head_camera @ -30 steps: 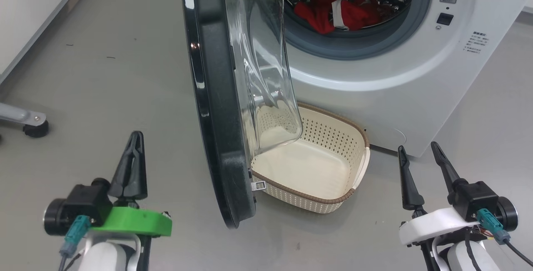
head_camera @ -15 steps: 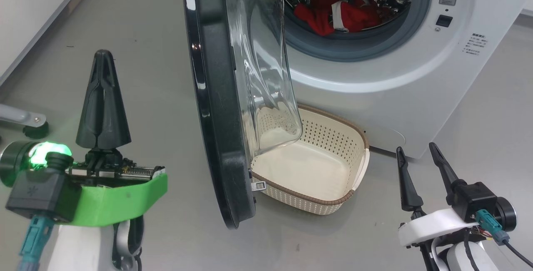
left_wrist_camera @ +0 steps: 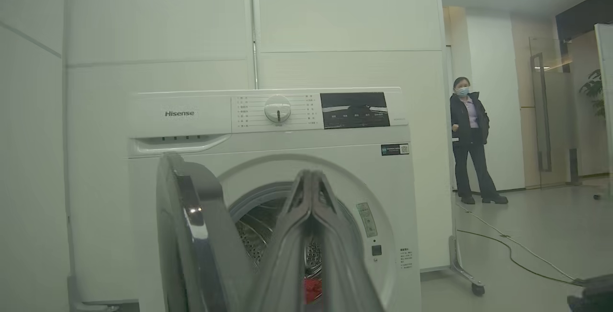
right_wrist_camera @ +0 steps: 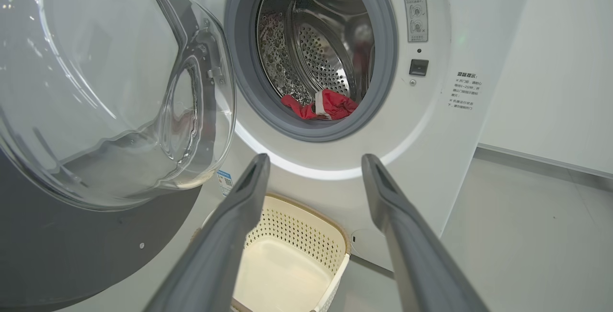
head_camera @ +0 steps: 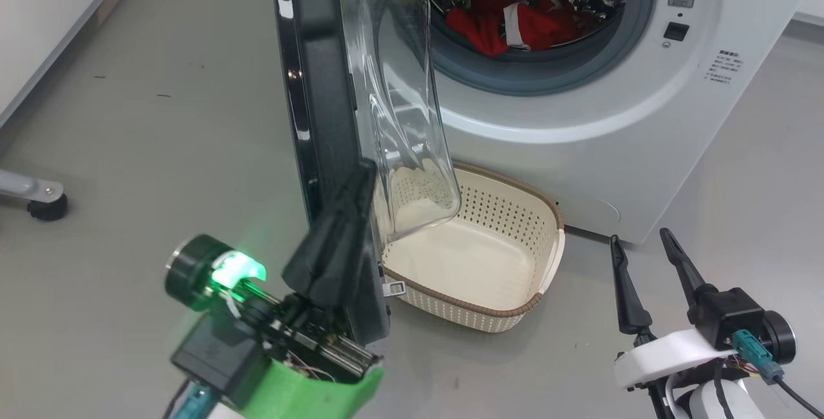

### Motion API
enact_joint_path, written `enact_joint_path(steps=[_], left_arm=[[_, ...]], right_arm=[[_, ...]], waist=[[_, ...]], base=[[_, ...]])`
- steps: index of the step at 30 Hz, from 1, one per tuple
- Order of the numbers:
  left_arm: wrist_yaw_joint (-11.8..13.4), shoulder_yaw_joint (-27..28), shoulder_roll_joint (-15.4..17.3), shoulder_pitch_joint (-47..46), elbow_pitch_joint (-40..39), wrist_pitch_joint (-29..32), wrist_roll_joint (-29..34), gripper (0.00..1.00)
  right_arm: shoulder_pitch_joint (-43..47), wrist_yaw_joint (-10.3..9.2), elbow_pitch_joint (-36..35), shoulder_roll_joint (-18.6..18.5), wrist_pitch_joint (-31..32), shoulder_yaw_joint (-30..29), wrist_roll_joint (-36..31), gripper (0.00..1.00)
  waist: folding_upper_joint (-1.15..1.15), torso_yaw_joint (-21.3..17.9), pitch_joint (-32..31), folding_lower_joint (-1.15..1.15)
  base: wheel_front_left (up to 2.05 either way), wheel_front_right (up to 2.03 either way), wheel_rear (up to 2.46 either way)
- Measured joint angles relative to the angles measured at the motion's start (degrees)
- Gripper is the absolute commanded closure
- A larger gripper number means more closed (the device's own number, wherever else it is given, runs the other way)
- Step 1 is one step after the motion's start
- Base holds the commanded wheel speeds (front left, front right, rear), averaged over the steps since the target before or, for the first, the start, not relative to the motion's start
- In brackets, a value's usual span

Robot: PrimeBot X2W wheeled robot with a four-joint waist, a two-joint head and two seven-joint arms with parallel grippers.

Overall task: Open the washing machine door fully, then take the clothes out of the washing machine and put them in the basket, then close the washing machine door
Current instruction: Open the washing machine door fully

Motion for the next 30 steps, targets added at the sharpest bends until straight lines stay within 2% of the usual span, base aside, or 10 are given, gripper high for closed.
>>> enact_joint_path(steps=[8,14,30], left_arm=[[-1.42,-7.95,1.15,3.48,3.81,2.0,-0.05,1.0],[-1.43,-11.05,2.57,4.95,6.35,4.3,-1.62,1.0],[-1.43,-10.07,4.1,6.98,14.05,6.08,-4.43,1.0]], right_arm=[[0.0,0.49,0.14,0.3,0.0,-0.37,-0.51,0.0],[0.01,1.0,0.21,0.53,0.0,-0.73,-0.88,0.0],[0.01,1.6,0.26,0.98,0.0,-2.13,-1.15,0.0]], waist=[[0.0,-0.48,0.04,0.0],[0.0,-0.69,0.31,0.0],[0.0,-0.7,0.91,0.0]], base=[[0.0,0.0,0.0],[0.0,0.0,0.0],[0.0,0.0,0.0]])
